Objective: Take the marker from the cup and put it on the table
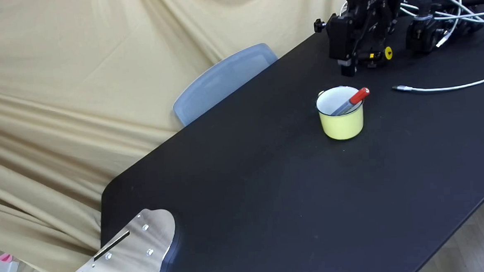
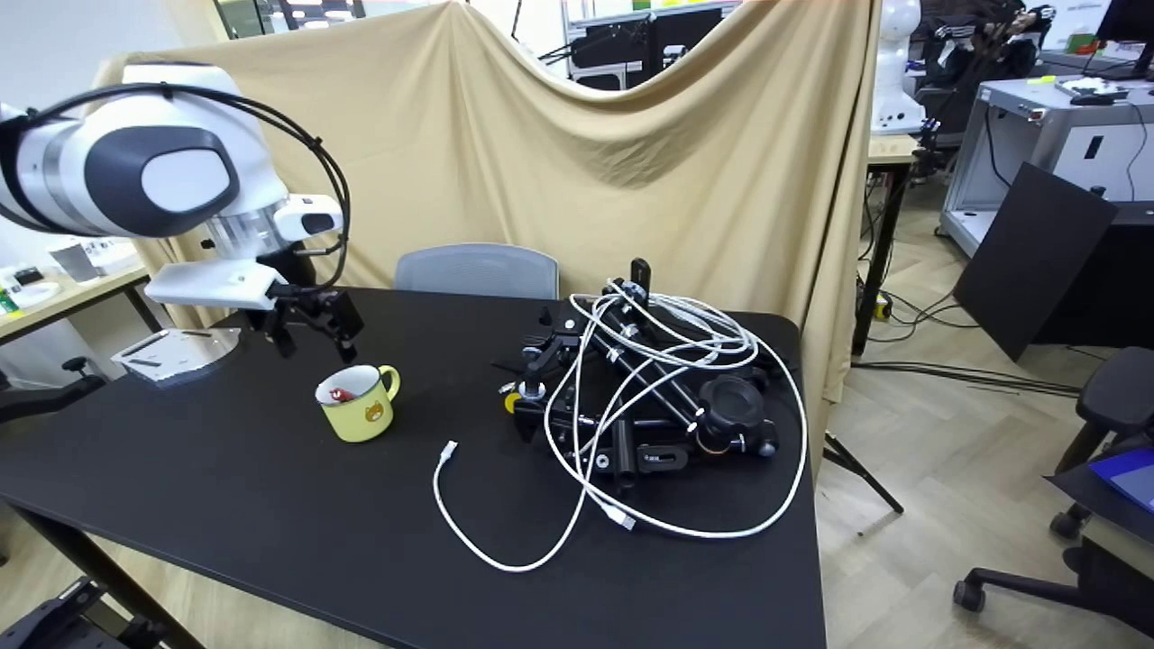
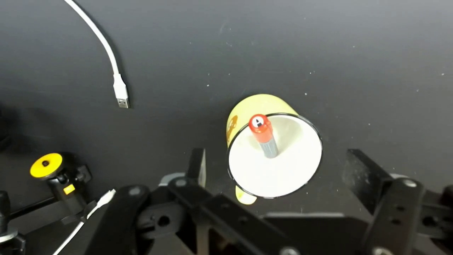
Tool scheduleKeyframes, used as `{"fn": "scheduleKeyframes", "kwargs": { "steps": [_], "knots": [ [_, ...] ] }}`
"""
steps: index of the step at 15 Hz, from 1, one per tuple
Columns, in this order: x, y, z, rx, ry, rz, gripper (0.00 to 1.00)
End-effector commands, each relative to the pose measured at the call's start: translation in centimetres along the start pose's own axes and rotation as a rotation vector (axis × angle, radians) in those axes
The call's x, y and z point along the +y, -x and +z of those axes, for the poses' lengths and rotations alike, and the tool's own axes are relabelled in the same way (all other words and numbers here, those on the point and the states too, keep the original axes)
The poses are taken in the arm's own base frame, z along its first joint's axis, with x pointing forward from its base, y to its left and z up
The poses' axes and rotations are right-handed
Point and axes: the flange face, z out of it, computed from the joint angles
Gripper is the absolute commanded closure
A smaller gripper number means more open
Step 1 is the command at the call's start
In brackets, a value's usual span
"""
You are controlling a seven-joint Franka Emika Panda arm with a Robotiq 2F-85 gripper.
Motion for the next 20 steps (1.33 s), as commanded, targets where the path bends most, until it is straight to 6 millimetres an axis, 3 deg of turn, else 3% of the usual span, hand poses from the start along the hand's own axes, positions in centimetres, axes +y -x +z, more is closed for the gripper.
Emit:
{"fn": "scheduleKeyframes", "kwargs": {
  "steps": [1,14,20],
  "knots": [
    [0.2,-0.6,1.6,-0.050,0.026,0.004,0.00],
    [-0.8,-2.5,4.5,-0.100,0.052,-0.062,0.00],
    [-0.9,-2.0,4.4,-0.091,0.056,-0.088,0.00]
  ]
}}
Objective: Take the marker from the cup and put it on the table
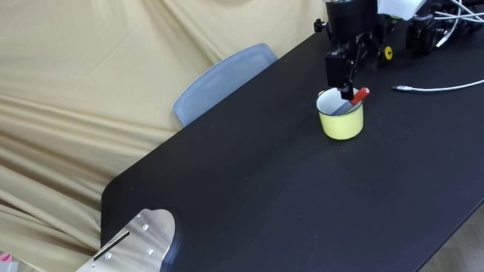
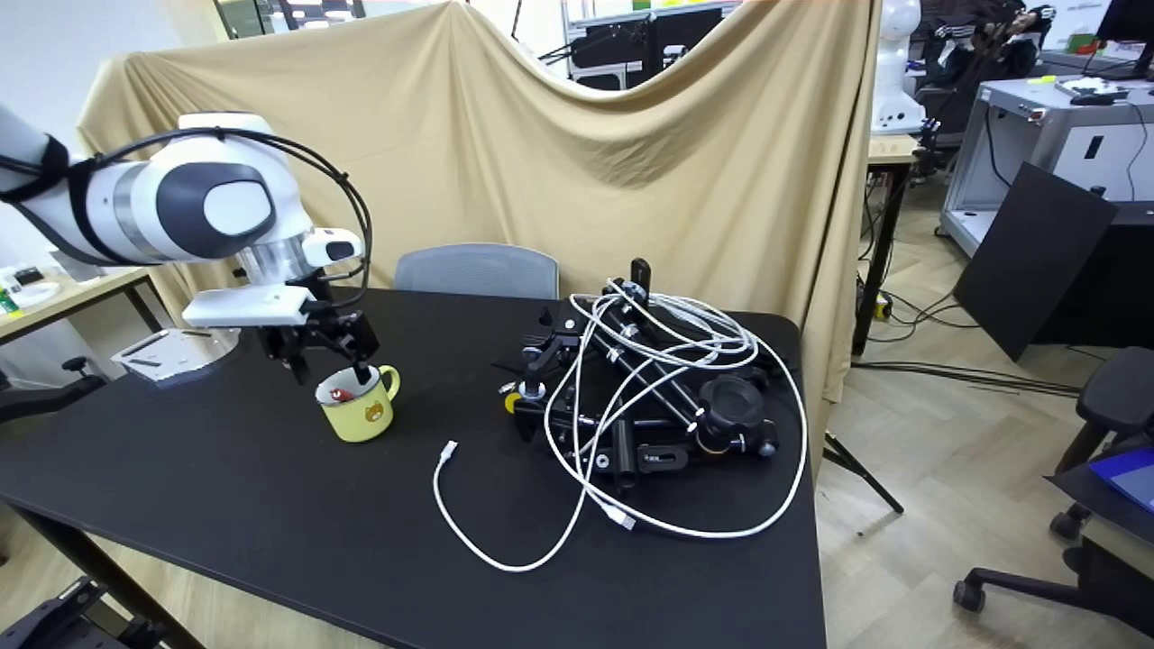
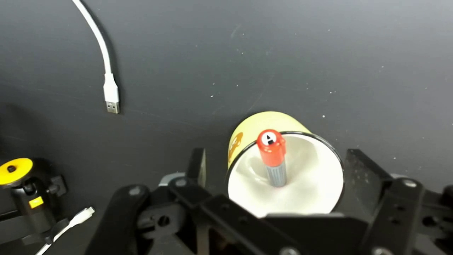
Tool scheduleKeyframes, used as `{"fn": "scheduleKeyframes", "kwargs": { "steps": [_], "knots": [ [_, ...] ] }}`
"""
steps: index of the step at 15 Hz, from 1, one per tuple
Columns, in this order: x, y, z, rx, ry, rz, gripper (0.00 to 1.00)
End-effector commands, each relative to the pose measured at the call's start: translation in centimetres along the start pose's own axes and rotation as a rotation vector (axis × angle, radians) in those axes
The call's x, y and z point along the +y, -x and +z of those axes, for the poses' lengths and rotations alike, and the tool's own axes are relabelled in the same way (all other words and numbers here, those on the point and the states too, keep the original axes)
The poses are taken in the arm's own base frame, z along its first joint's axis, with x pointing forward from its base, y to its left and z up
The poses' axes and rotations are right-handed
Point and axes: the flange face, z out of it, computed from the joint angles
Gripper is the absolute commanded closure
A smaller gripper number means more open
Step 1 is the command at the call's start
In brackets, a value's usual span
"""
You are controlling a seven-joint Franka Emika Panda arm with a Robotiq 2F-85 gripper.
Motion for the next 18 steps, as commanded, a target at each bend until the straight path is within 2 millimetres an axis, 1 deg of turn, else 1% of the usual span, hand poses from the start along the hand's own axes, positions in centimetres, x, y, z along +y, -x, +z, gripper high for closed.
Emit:
{"fn": "scheduleKeyframes", "kwargs": {
  "steps": [1,6,7,8,14,16,18],
  "knots": [
    [-0.2,0.1,-0.4,0.003,0.022,-0.016,0.00],
    [-0.4,-0.1,0.2,0.000,0.020,-0.029,0.00],
    [-0.4,-0.1,0.1,0.003,0.022,-0.030,0.25],
    [-0.4,-0.2,0.2,0.002,0.024,-0.033,0.26],
    [-0.3,-0.1,0.9,-0.016,0.021,-0.039,0.69],
    [-0.4,-0.1,1.5,-0.030,0.016,-0.045,0.81],
    [-0.4,0.1,2.1,-0.041,0.010,-0.049,0.95]
  ]
}}
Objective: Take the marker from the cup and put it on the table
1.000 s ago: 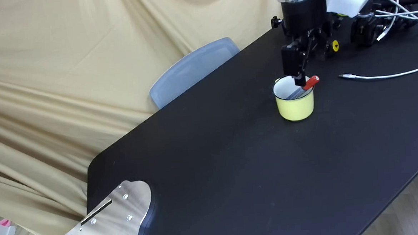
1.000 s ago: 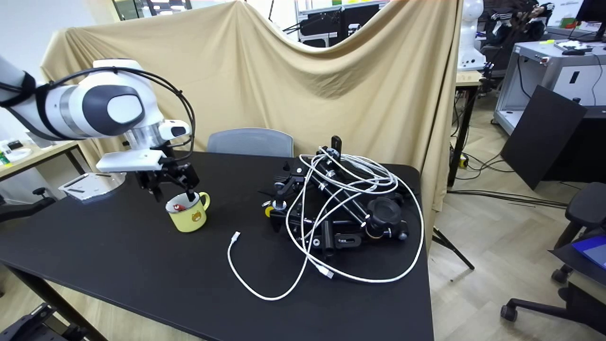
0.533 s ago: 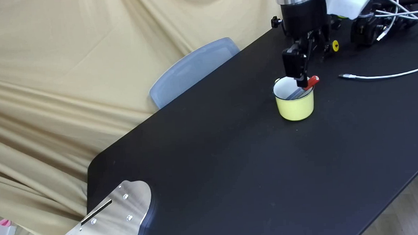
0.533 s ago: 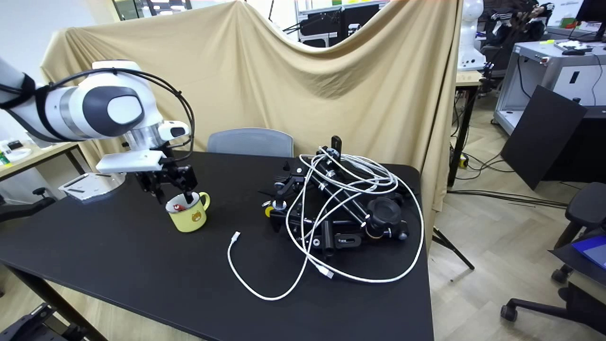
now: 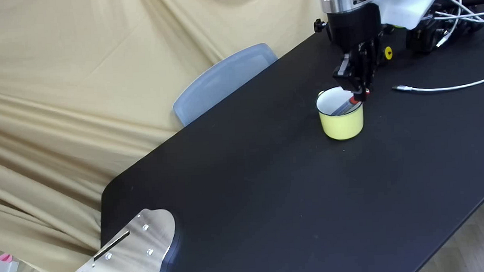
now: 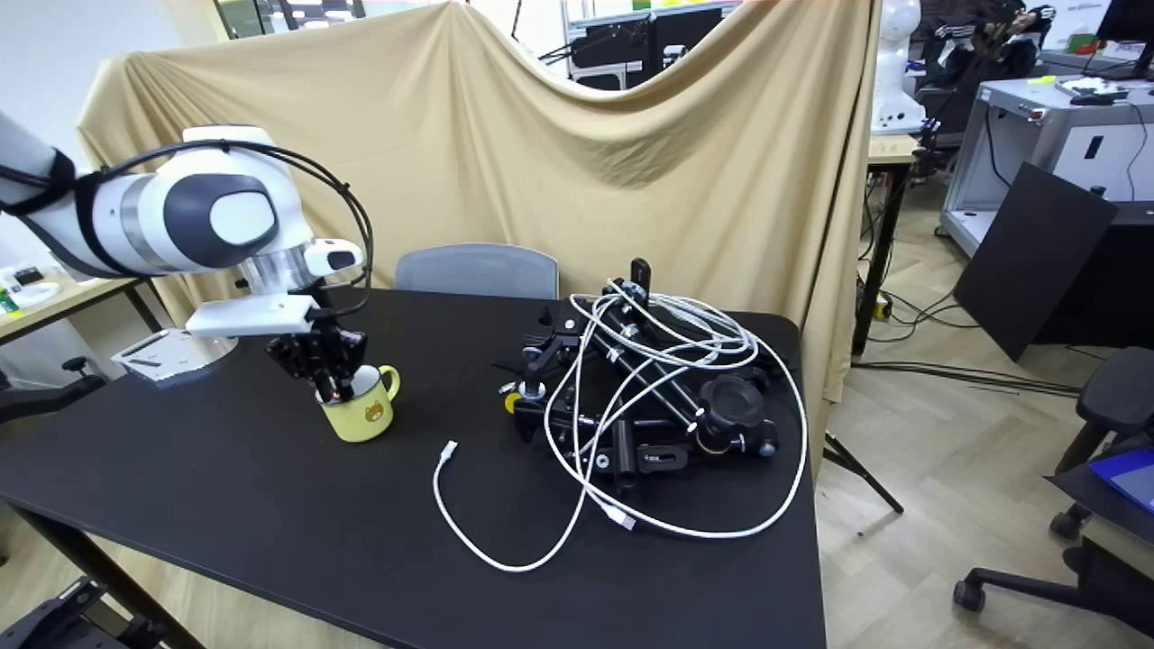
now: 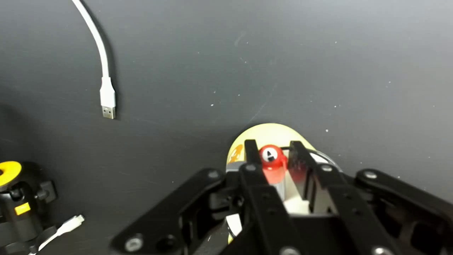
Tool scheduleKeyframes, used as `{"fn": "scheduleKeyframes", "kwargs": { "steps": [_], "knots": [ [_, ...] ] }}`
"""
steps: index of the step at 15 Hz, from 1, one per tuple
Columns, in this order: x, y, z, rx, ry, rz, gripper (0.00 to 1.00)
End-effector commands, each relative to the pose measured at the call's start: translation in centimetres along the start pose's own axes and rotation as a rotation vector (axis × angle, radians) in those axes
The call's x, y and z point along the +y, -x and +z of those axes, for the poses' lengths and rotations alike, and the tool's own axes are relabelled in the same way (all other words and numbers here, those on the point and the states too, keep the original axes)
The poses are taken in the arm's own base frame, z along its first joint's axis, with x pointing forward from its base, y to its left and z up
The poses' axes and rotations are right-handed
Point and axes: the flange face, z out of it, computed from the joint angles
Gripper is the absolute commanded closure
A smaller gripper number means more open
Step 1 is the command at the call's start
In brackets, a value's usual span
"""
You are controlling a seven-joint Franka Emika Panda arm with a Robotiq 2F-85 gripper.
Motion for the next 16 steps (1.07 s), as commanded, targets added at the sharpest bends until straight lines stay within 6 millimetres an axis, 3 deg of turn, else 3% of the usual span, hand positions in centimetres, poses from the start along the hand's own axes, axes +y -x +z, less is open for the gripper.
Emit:
{"fn": "scheduleKeyframes", "kwargs": {
  "steps": [1,8,16],
  "knots": [
    [-0.2,-0.1,0.6,-0.013,-0.002,-0.011,0.98],
    [-1.2,0.4,-1.5,0.018,0.018,-0.040,0.94],
    [-3.3,2.6,-7.0,0.077,0.150,-0.103,0.94]
  ]
}}
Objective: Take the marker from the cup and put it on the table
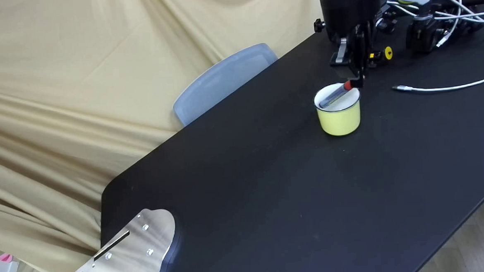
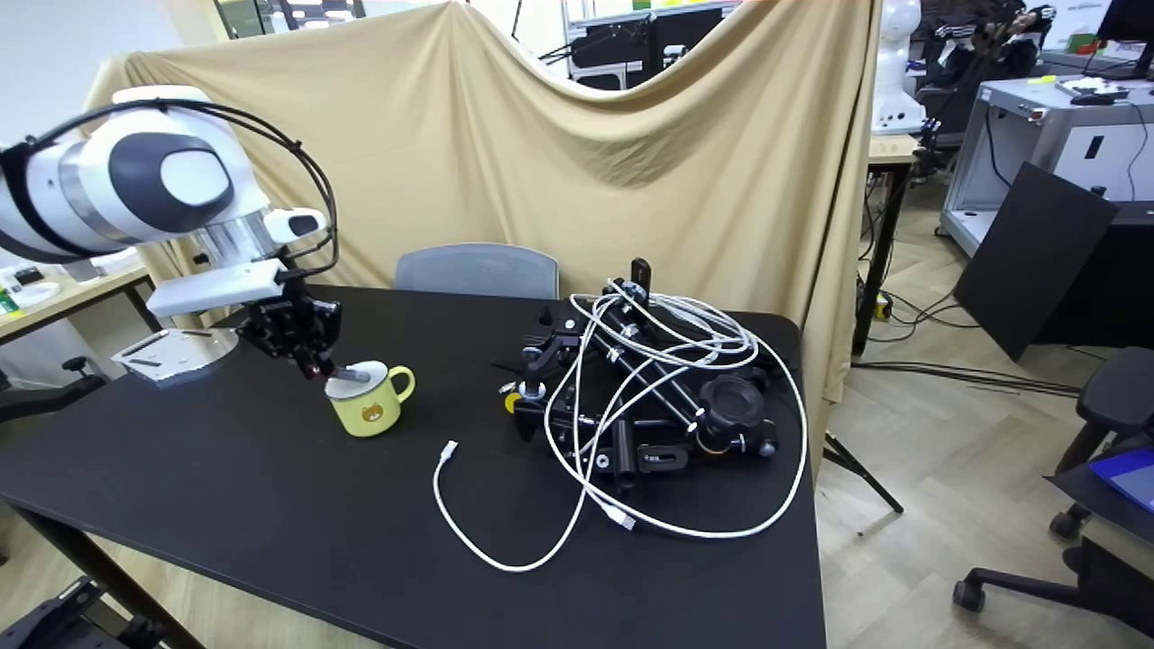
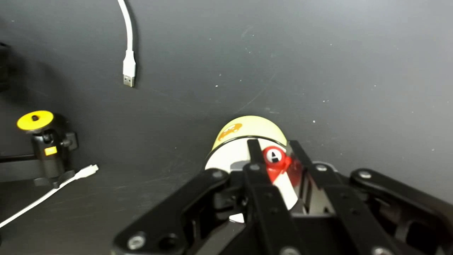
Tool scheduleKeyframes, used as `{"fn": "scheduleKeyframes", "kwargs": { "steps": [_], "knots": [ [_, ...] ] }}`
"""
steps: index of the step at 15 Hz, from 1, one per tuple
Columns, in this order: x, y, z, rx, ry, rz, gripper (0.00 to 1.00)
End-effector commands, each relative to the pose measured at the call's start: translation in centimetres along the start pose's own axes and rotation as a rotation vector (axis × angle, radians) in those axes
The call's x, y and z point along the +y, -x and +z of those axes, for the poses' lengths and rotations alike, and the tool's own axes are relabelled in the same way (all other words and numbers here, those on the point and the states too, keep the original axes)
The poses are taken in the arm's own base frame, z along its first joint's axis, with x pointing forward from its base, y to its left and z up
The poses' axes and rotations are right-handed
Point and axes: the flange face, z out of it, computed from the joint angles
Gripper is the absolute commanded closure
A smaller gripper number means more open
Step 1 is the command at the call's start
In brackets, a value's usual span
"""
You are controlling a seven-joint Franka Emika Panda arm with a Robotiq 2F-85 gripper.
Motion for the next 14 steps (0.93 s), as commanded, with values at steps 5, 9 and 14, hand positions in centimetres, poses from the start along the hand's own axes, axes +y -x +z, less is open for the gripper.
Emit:
{"fn": "scheduleKeyframes", "kwargs": {
  "steps": [5,9,14],
  "knots": [
    [-1.4,1.8,-5.6,0.085,0.139,-0.013,0.94],
    [-3.0,0.7,-6.3,0.129,0.186,-0.030,0.94],
    [-5.6,-1.0,-5.3,0.197,0.205,0.121,0.94]
  ]
}}
